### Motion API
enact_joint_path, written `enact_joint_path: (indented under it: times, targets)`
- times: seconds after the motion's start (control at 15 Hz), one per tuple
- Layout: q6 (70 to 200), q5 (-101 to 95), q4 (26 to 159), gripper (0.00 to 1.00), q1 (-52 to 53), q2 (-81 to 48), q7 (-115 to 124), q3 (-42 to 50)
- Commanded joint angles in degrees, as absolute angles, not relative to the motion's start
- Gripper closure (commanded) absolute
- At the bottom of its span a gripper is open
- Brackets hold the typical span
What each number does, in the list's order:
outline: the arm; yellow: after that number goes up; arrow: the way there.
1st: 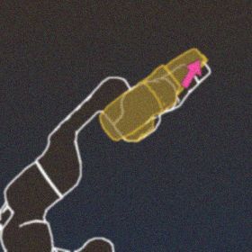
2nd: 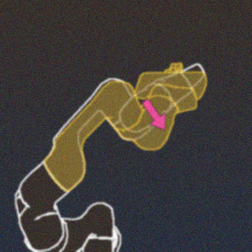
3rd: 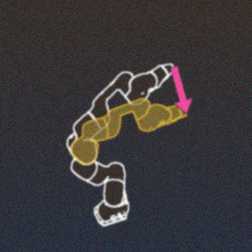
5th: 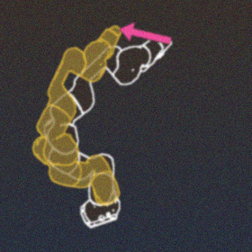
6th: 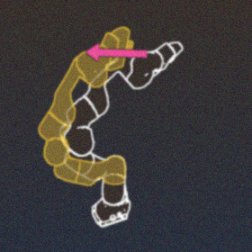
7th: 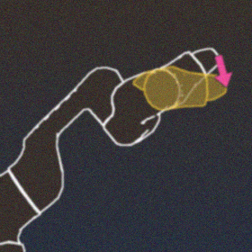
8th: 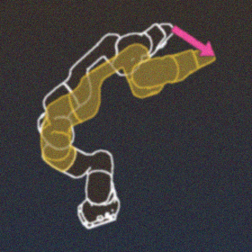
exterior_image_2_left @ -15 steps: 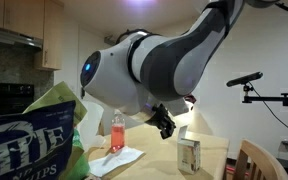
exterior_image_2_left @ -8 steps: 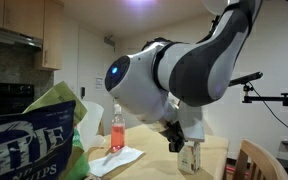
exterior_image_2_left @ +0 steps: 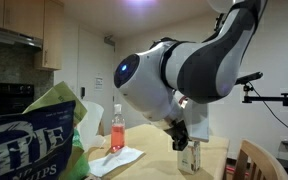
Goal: Open the white box and remove one tea bag from the box and place it on the table
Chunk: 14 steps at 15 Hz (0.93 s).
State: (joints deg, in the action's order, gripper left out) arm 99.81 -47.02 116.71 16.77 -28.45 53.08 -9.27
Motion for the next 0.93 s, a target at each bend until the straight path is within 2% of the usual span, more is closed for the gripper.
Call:
enact_joint_path:
  times: [0.0, 0.87]
  targets:
    - [99.78, -46.69, 116.46, 1.00, 17.43, -28.54, 52.88, -8.67]
    - [114.16, -54.10, 127.25, 1.00, 12.60, -21.21, 61.42, -3.83]
